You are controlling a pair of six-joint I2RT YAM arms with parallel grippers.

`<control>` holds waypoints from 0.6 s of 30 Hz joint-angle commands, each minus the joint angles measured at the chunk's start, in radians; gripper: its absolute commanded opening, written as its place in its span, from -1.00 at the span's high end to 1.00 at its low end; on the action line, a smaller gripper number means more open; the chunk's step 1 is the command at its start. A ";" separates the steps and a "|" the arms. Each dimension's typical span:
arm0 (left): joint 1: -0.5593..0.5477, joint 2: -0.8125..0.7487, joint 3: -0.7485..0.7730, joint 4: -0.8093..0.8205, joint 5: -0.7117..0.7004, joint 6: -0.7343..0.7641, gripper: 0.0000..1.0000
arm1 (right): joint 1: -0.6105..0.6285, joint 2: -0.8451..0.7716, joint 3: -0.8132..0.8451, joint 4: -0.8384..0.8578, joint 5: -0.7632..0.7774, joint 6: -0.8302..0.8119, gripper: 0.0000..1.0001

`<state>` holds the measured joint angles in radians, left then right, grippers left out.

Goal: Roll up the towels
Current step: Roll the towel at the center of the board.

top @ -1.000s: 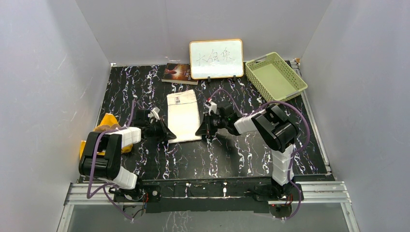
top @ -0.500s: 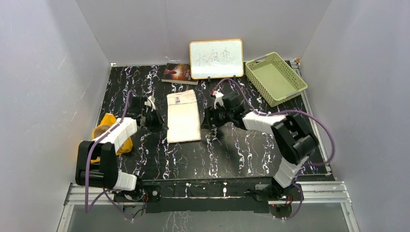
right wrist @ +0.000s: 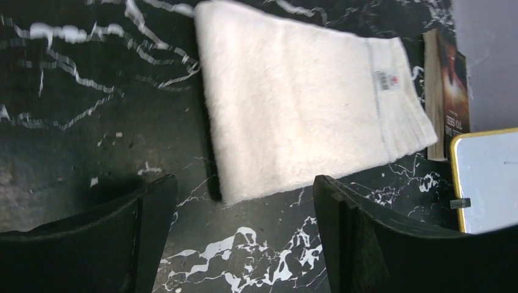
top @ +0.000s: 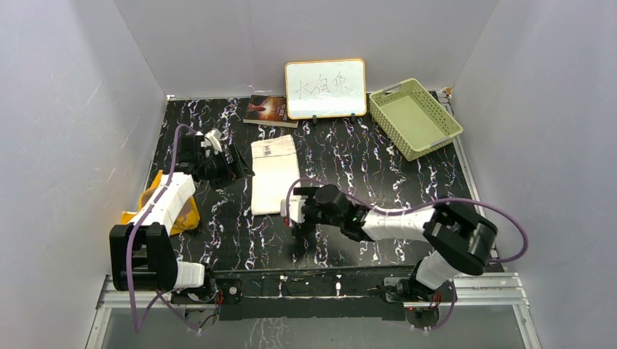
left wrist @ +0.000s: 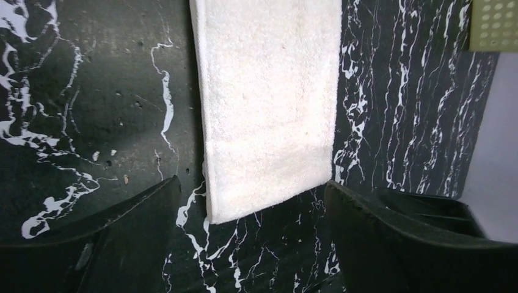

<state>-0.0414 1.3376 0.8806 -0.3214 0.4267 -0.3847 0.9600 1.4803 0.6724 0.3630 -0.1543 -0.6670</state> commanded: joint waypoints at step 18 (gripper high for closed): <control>0.222 0.001 -0.049 0.053 0.254 0.010 -0.78 | 0.107 0.419 0.201 0.144 -0.016 -0.361 -0.28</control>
<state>0.1749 1.3449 0.8417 -0.2646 0.6384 -0.3843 1.0531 1.8553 0.8276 0.5064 -0.1352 -1.0092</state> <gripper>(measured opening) 0.895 0.672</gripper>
